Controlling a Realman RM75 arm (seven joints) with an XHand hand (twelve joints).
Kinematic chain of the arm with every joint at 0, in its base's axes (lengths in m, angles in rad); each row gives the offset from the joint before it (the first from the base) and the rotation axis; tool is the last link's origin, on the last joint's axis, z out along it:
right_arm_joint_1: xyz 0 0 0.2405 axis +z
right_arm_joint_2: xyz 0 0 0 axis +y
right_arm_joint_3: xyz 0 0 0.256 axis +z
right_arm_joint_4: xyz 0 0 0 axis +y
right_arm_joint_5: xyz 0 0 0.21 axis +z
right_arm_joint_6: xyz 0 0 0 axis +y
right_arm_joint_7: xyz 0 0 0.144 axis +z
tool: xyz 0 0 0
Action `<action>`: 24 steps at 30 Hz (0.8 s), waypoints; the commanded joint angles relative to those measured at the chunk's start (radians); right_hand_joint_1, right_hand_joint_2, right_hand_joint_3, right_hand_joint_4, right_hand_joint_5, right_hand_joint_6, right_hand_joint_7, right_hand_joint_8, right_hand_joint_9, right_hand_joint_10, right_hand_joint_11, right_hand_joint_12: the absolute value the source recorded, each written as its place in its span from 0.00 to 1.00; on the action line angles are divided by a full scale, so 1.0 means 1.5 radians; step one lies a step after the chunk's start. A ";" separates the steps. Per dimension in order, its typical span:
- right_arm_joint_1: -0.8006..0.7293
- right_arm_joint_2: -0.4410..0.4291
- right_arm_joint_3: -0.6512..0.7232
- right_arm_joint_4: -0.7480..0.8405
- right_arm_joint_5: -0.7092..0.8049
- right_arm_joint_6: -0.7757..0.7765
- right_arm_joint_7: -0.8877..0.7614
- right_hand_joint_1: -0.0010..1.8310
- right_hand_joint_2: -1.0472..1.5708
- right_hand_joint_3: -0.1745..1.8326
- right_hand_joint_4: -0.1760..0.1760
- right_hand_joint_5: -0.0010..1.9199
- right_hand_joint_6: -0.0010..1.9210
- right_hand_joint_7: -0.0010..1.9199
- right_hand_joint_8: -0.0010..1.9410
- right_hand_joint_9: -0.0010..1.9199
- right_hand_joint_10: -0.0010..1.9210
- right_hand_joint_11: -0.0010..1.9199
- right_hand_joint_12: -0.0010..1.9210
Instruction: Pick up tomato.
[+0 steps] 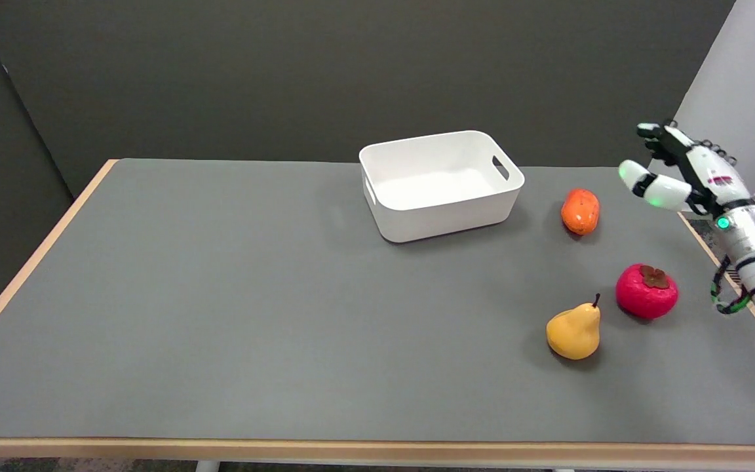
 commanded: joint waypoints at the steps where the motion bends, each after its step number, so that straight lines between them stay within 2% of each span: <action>1: -0.095 0.062 -0.193 -0.064 0.267 0.128 -0.061 0.11 0.62 0.56 0.81 0.10 0.22 0.17 0.18 0.15 0.36 0.07 0.63; 3: -0.096 0.068 -0.254 -0.087 0.278 0.206 0.021 0.10 0.62 0.56 0.82 0.10 0.22 0.17 0.18 0.15 0.36 0.07 0.63; 5: -0.096 0.073 -0.303 -0.117 0.279 0.276 0.056 0.09 0.62 0.56 0.83 0.10 0.22 0.17 0.18 0.15 0.36 0.07 0.63; 9: -0.096 0.079 -0.404 -0.184 0.272 0.434 0.064 0.08 0.62 0.56 0.84 0.10 0.23 0.18 0.19 0.16 0.36 0.07 0.63; 11: -0.095 0.086 -0.441 -0.211 0.263 0.479 0.078 0.07 0.62 0.57 0.84 0.10 0.23 0.18 0.19 0.16 0.36 0.08 0.63; 14: -0.096 0.096 -0.480 -0.221 0.228 0.482 0.159 0.06 0.62 0.57 0.87 0.11 0.24 0.19 0.21 0.17 0.37 0.09 0.64; 17: -0.096 0.095 -0.493 -0.218 0.191 0.483 0.194 0.06 0.62 0.57 0.87 0.12 0.25 0.19 0.21 0.17 0.38 0.09 0.64; 24: -0.093 0.063 -0.489 -0.187 0.132 0.473 0.189 0.06 0.62 0.57 0.87 0.12 0.25 0.19 0.21 0.17 0.38 0.09 0.65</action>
